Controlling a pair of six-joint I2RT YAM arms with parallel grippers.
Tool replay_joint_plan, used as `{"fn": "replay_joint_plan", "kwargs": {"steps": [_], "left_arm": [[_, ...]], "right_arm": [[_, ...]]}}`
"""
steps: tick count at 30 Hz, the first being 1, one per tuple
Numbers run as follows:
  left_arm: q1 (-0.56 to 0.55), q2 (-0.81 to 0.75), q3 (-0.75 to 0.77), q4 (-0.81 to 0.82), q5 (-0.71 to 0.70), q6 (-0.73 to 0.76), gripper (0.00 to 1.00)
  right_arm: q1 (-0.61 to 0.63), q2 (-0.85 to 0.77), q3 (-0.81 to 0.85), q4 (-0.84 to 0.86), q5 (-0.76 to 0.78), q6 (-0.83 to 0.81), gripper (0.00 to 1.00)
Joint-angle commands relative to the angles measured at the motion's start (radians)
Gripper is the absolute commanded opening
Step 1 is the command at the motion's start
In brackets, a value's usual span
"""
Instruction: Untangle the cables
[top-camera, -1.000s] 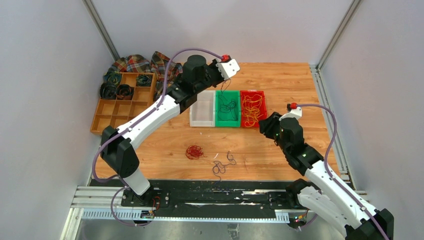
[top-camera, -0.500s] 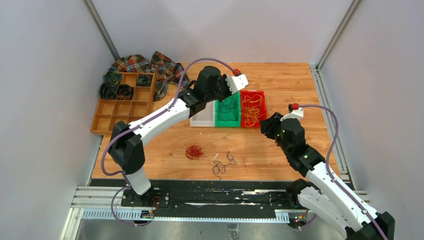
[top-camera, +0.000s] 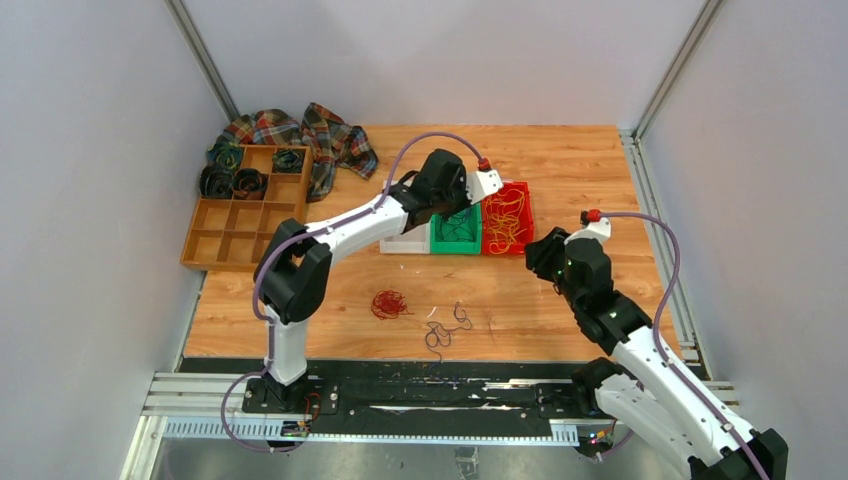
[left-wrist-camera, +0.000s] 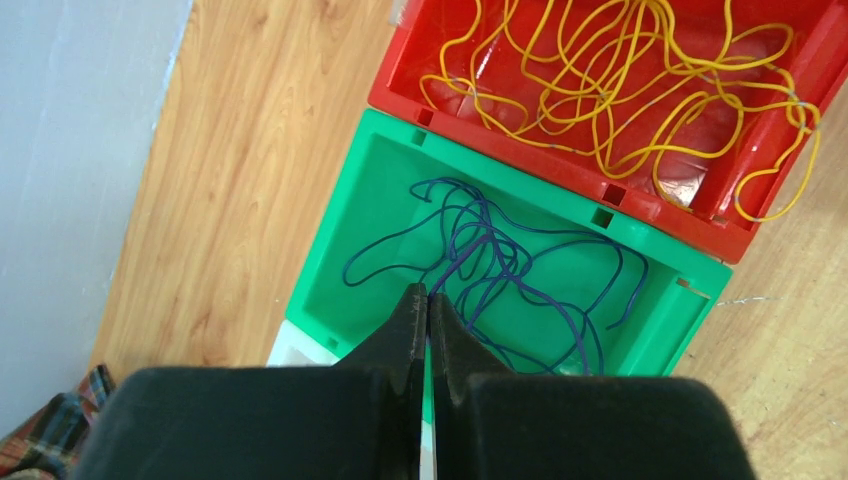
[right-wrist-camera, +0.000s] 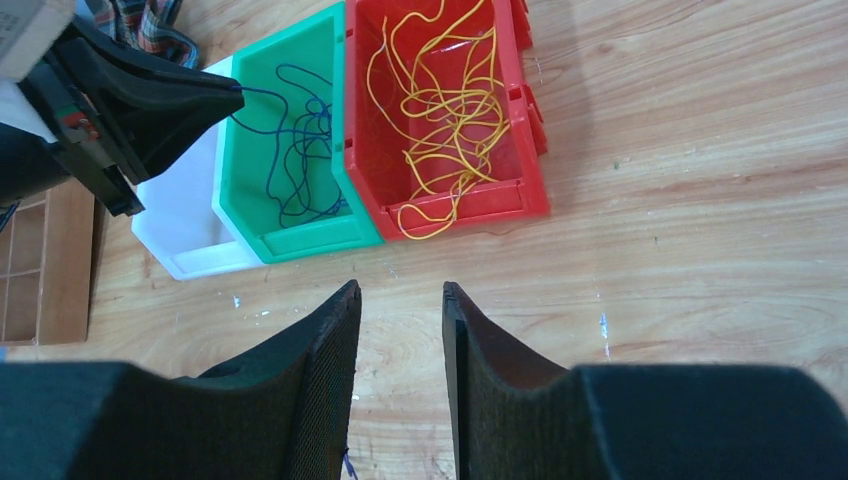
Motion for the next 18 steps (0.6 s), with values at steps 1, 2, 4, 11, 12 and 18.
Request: {"fn": "replay_joint_plan", "kwargs": {"steps": [1,2,4,11,12,18], "left_arm": [[0.003,0.032,0.004,0.056,-0.018,0.010,0.00],[0.006,0.043,0.000,0.062,-0.019,0.011,0.01],[0.013,0.069,0.007,0.071,-0.028,0.015,0.01],[0.045,0.177,0.092,-0.013,-0.053,0.116,0.01],[0.044,0.184,0.099,-0.025,-0.063,0.131,0.01],[0.054,0.175,0.124,-0.021,-0.057,0.122,0.28]], "right_arm": [[-0.037,-0.001,0.002,-0.018,0.015,-0.021,0.36],[-0.040,0.002,0.007,-0.019,0.012,-0.023,0.36],[-0.044,0.011,0.018,-0.022,0.002,-0.027,0.36],[-0.048,0.044,0.056,-0.044,-0.080,-0.039,0.42],[-0.048,0.046,0.058,-0.042,-0.108,-0.047,0.45],[-0.001,0.088,0.057,-0.042,-0.298,-0.078,0.62]]}}
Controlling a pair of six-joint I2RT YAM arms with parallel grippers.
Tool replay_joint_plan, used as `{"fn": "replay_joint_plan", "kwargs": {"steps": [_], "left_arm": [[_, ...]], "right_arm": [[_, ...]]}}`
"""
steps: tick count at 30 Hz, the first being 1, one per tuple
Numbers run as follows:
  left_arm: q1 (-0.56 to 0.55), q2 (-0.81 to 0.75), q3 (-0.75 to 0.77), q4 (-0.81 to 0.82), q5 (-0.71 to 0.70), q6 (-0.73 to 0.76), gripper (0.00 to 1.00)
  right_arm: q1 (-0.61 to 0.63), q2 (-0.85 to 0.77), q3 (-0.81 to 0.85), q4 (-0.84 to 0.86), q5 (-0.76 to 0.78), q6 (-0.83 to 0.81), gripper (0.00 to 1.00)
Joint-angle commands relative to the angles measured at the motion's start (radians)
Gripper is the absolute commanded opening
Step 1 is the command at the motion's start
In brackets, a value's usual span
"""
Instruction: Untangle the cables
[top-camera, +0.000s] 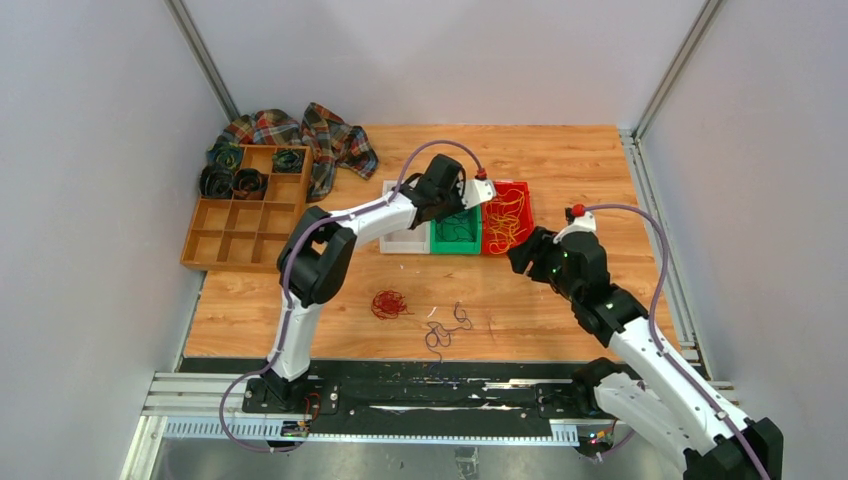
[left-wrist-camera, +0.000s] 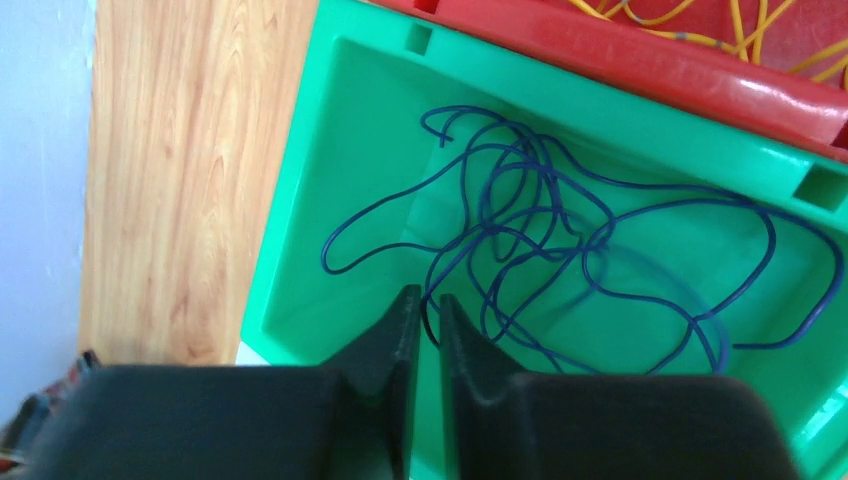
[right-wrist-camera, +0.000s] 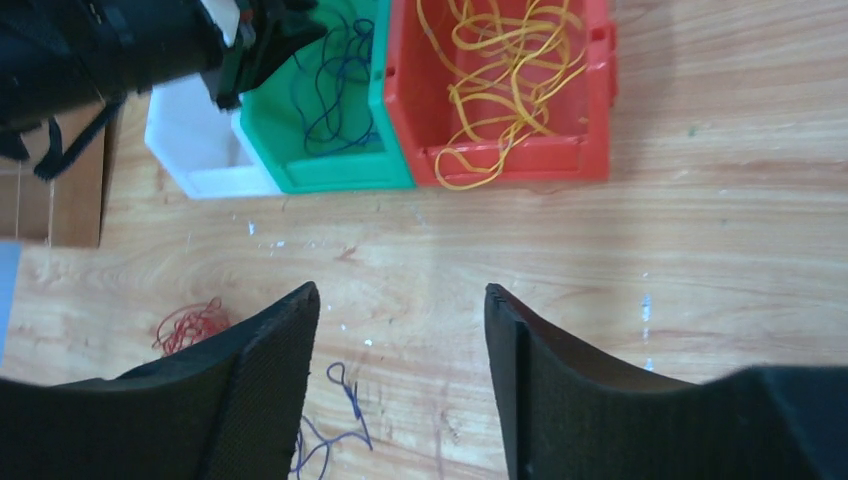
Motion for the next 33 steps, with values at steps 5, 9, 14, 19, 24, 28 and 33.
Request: {"fn": "replay_joint_plan", "kwargs": {"steps": [5,9,14,19,24,28,33], "left_arm": [[0.005,-0.039,0.162,-0.181,0.031,-0.004,0.58],[0.007,-0.106,0.175,-0.259,0.055,-0.003,0.83],[0.016,-0.200,0.215,-0.419,0.126,-0.034,0.98],[0.031,-0.308,0.240,-0.551,0.188,-0.051,0.98],[0.067,-0.449,0.237,-0.659,0.201,-0.063,0.98],[0.097,-0.557,0.212,-0.707,0.149,-0.077,0.98],[0.127,-0.659,0.193,-0.722,0.046,-0.140,0.98]], "right_arm": [[0.268,0.102,0.031,-0.024,-0.093,-0.067,0.71],[0.433,0.210,0.063,-0.029,-0.060,-0.100,0.73],[0.570,0.410,0.198,-0.110,-0.051,-0.167,0.74],[0.638,0.579,0.280,-0.173,-0.058,-0.196,0.73],[0.666,0.671,0.301,-0.174,-0.082,-0.209,0.66],[0.666,0.762,0.357,-0.214,-0.116,-0.231,0.49],[0.666,0.868,0.428,-0.241,-0.157,-0.260,0.29]]}}
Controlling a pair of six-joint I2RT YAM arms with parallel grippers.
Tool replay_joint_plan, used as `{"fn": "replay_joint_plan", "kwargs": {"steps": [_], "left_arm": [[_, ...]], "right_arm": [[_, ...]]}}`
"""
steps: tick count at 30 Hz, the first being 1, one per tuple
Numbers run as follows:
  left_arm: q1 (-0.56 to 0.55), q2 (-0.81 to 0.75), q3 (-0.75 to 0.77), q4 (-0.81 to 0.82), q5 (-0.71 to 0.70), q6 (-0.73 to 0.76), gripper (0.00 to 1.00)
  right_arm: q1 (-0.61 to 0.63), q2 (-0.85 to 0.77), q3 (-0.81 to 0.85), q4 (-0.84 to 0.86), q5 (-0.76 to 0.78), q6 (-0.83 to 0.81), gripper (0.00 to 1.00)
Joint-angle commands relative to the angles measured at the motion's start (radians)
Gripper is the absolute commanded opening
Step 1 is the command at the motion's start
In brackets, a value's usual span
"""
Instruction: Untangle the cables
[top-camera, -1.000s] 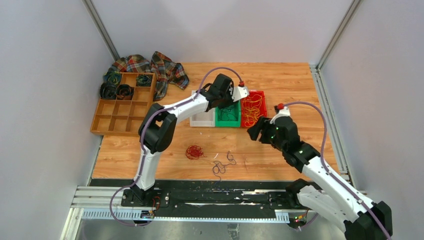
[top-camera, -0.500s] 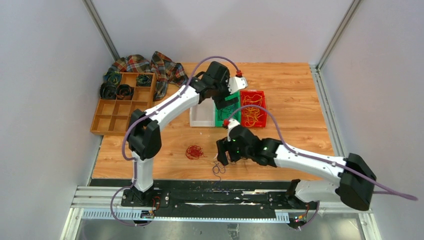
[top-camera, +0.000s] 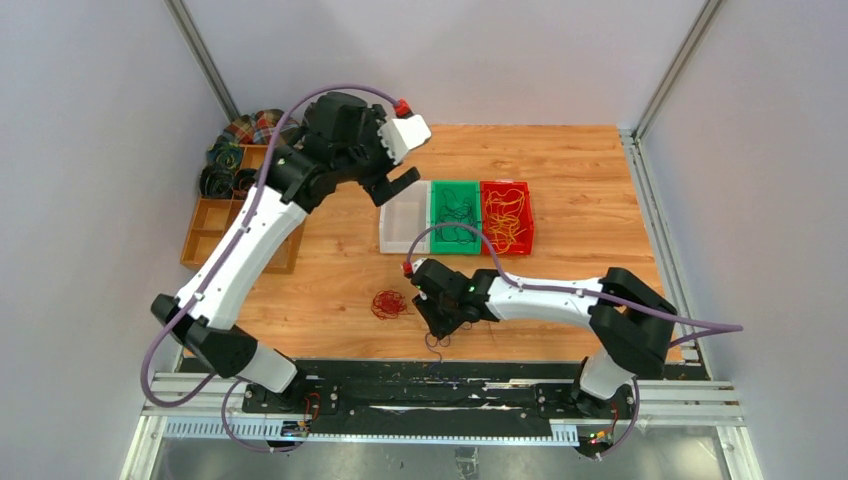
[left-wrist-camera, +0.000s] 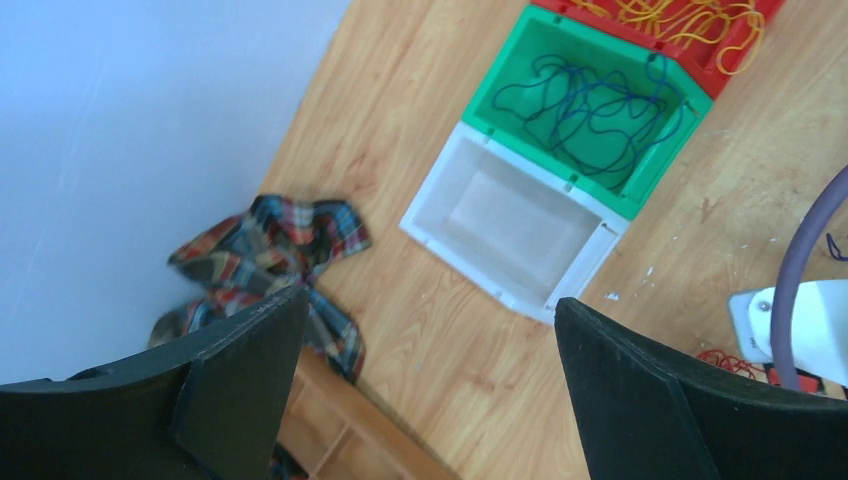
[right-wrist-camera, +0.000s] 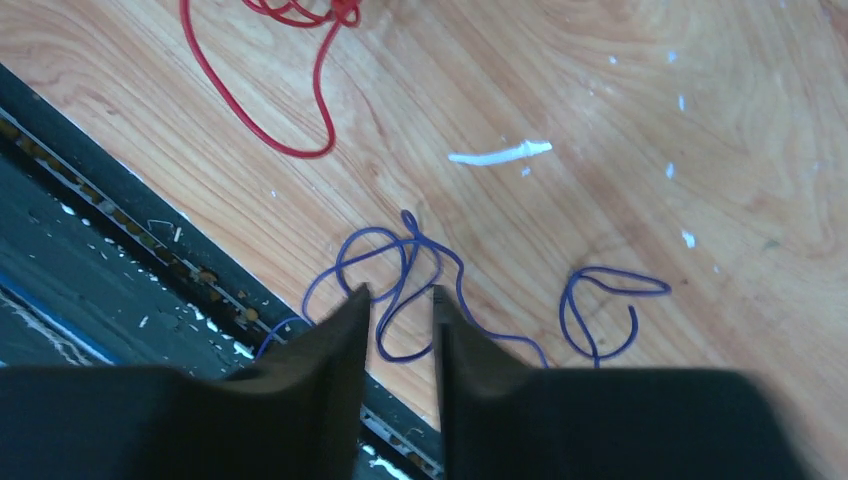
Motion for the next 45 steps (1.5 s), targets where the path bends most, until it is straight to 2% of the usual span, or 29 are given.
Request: {"fn": "replay_joint_plan", "kwargs": {"steps": [1,2,3,6,10,14,18,26,35,45], "left_arm": [[0.024,-0.074,-0.019,-0.045,-0.110,-0.087,0.98],[0.035,-0.086,-0.018,-0.045,-0.126,-0.104,0.98],[0.045,-0.095,-0.016,-0.049,-0.136,-0.120,0.98],[0.069,-0.112,-0.008,-0.076,-0.143,-0.141,0.98],[0.076,-0.111,0.004,-0.153,-0.186,-0.137,0.98],[0.090,-0.123,-0.035,-0.186,-0.172,-0.156,0.98],[0.121,-0.150,-0.105,-0.187,-0.142,-0.184,0.98],[0.267,-0.201,-0.186,-0.182,0.028,-0.210,0.98],[0.273,-0.347,-0.386,-0.115,0.095,-0.119,0.98],[0.273,-0.446,-0.496,-0.114,0.124,-0.035,0.98]], "right_arm": [[0.019,0.068,0.072,-0.053,-0.049,-0.042,0.19],[0.017,0.078,0.081,-0.060,-0.052,-0.042,0.04],[0.013,0.083,0.085,-0.066,-0.050,-0.039,0.01],[-0.026,0.039,0.076,-0.071,-0.055,-0.021,0.01],[-0.126,-0.147,0.086,-0.090,-0.060,-0.030,0.01],[-0.210,-0.278,0.165,-0.121,-0.022,-0.071,0.01],[-0.332,-0.300,0.274,-0.135,-0.045,-0.094,0.01],[-0.481,-0.154,0.488,-0.096,-0.010,-0.102,0.01],[-0.537,0.062,0.652,-0.036,0.097,-0.150,0.01],[-0.540,0.352,0.713,-0.014,0.227,-0.195,0.01]]}}
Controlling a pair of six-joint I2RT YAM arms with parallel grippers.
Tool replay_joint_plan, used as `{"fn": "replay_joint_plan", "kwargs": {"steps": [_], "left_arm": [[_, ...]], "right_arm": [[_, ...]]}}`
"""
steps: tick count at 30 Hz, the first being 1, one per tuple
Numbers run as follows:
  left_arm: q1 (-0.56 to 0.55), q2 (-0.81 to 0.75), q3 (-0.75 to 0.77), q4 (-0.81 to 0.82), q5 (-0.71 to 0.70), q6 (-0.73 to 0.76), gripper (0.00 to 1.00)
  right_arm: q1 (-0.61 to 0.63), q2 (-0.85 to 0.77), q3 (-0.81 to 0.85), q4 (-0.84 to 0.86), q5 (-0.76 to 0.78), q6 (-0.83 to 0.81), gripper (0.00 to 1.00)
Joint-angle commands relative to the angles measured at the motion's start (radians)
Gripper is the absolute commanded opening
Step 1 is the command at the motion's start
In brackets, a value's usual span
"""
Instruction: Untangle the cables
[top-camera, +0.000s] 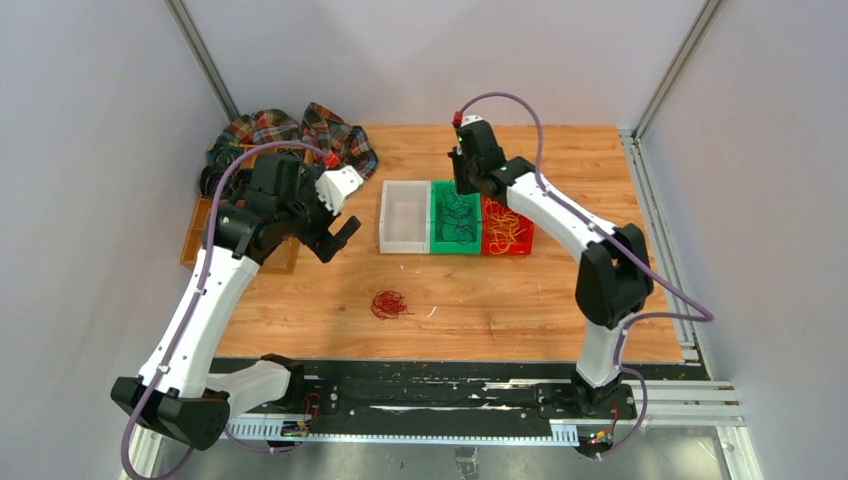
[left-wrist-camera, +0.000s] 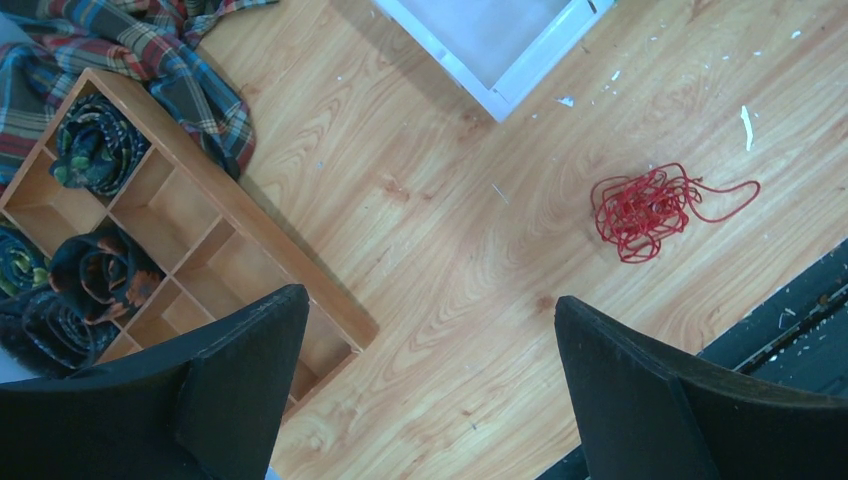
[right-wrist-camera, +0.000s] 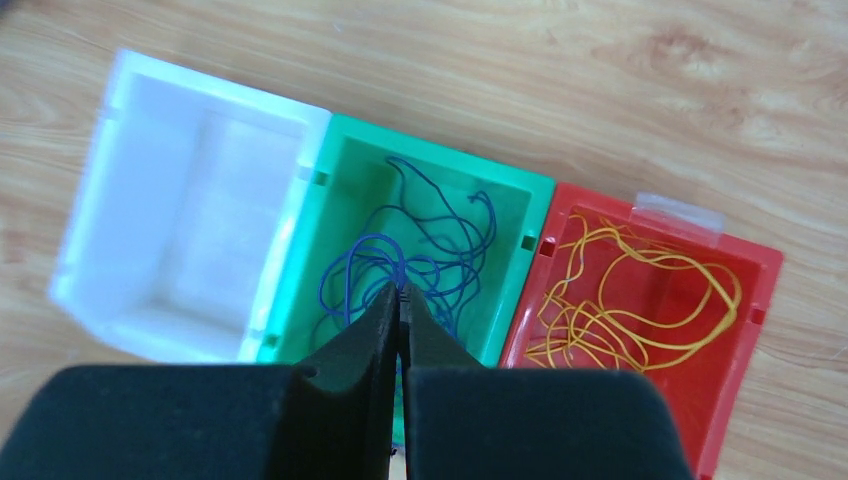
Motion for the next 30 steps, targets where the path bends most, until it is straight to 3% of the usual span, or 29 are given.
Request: {"fn": "replay_joint_plan", "kwargs": {"steps": [1,5,10,13,18,21,27,30], "left_arm": [[0.003,-0.049,-0.050,0.020,0.060,0.059,0.98],[0.003,-0.057,-0.114,0.021,0.110,0.081,0.99],[0.003,-0.008,-0.179,0.030,0.187,0.101,1.00],[0.003,0.031,-0.209,0.053,0.188,0.128,1.00],[0.003,0.050,-0.265,0.128,0.229,0.119,1.00],[0.004,0.063,-0.269,0.142,0.225,0.121,1.00],[0.012,0.055,-0.256,0.130,0.214,0.141,1.00],[0.015,0.049,-0.240,0.107,0.214,0.154,1.00]], "right_arm": [[-0.006,0.117,0.031,0.000,0.099,-0.035,0.01],[0.000,0.145,0.054,-0.018,0.105,-0.048,0.04],[0.008,0.041,0.043,-0.011,0.056,-0.039,0.37],[0.032,-0.063,-0.029,0.034,-0.016,-0.040,0.47],[0.091,-0.292,-0.358,0.231,-0.208,0.005,0.51],[0.203,-0.374,-0.529,0.291,-0.224,0.027,0.52],[0.432,-0.354,-0.673,0.303,-0.242,0.061,0.50],[0.465,-0.301,-0.682,0.326,-0.296,0.065,0.48]]}}
